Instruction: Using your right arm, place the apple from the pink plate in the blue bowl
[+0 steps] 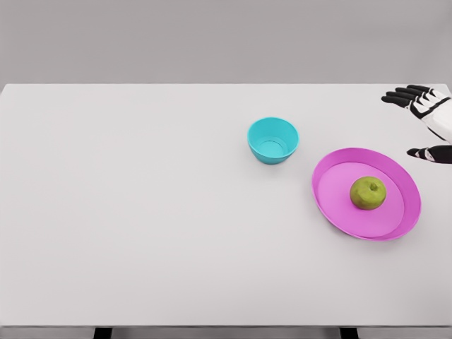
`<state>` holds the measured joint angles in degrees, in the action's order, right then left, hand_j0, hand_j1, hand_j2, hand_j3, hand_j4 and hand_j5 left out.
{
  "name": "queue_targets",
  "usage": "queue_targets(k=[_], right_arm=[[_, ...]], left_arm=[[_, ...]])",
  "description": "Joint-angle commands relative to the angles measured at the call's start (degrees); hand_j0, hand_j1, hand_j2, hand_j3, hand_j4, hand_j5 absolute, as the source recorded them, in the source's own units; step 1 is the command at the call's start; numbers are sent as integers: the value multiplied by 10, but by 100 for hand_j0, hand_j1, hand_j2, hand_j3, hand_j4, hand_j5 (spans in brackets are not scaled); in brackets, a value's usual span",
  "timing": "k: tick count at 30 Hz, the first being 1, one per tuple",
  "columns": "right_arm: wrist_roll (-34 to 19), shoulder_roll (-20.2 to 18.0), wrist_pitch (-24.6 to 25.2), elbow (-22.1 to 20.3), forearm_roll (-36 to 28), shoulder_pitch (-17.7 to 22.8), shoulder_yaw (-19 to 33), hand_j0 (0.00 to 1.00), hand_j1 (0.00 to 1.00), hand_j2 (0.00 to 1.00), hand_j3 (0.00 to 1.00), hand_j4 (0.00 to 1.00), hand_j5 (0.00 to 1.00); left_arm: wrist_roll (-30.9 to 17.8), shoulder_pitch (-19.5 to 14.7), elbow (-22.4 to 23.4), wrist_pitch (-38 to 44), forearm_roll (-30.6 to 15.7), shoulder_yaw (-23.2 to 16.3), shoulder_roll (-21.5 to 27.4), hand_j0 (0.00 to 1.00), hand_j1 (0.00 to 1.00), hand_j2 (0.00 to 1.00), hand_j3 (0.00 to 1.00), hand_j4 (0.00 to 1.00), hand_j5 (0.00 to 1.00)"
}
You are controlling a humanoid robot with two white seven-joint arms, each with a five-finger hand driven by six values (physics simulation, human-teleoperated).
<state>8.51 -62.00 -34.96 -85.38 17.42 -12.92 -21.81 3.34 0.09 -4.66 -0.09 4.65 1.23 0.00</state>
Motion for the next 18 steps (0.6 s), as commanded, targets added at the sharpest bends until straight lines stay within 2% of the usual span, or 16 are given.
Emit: queue_targets(k=[1, 7, 9, 11, 14, 18], right_arm=[[0, -1, 0, 0, -4, 0, 0, 100, 100, 100, 100, 100, 100], [-5, -12, 0, -5, -4, 11, 1, 100, 100, 100, 100, 100, 100], [-133, -20, 0, -17, -4, 5, 5, 100, 100, 100, 100, 100, 100], [-219, -19, 0, -34, -5, 4, 5, 100, 100, 100, 100, 100, 100], [-287, -20, 0, -50, -6, 4, 17, 100, 100, 100, 100, 100, 100], [-320, -5, 0, -49, -7, 3, 19, 100, 100, 100, 100, 100, 100]], left_arm=[[0, 1, 0, 0, 0, 0, 0, 100, 100, 100, 100, 100, 100], [0, 1, 0, 0, 0, 0, 0, 100, 100, 100, 100, 100, 100], [0, 0, 0, 0, 0, 0, 0, 100, 100, 100, 100, 100, 100], [0, 0, 0, 0, 0, 0, 0, 100, 100, 100, 100, 100, 100], [0, 0, 0, 0, 0, 0, 0, 100, 100, 100, 100, 100, 100], [0, 0, 0, 0, 0, 0, 0, 100, 100, 100, 100, 100, 100]])
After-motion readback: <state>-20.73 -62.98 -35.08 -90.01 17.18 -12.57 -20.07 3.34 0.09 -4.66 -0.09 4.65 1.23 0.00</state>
